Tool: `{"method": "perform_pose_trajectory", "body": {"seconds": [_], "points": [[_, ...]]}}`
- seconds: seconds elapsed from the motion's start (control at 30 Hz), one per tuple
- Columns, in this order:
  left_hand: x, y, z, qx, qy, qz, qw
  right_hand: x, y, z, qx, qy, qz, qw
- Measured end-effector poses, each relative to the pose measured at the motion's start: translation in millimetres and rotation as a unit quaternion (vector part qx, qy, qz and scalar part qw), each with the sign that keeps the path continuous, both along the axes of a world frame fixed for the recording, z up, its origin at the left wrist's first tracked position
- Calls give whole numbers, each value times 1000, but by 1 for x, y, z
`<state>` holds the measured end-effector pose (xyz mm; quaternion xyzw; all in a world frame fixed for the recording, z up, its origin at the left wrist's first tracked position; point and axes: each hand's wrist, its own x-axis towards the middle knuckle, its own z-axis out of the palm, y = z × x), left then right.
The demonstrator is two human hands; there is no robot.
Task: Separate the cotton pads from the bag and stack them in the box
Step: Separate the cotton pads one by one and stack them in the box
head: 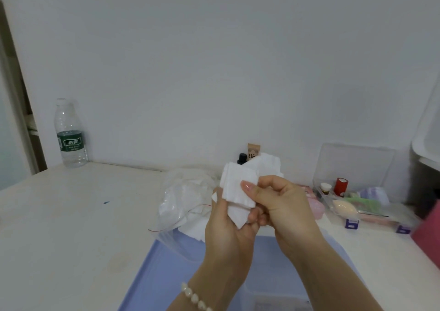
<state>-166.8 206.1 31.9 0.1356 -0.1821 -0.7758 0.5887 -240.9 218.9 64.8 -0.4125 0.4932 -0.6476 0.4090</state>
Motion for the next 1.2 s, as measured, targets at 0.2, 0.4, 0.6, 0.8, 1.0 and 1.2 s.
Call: {"method": "perform_pose_trajectory", "body": {"seconds": [0.2, 0.4, 0.6, 0.8, 1.0, 1.2], "points": [[-2, 4, 3, -23, 19, -20, 999, 1, -1, 0, 7, 5, -25, 1000], [-2, 4, -2, -55, -33, 1, 998, 8, -1, -2, -11, 52, -60, 997], [2, 7, 3, -35, 17, -8, 999, 8, -1, -4, -25, 64, -56, 996], [7, 6, 6, -41, 46, -2, 998, 6, -1, -4, -16, 10, -3, 1000], [9, -2, 2, -9, 42, -20, 999, -9, 0, 3, 45, -61, 123, 989], [9, -12, -7, -70, -11, -41, 997, -33, 7, 13, 58, -212, 302, 928]]}}
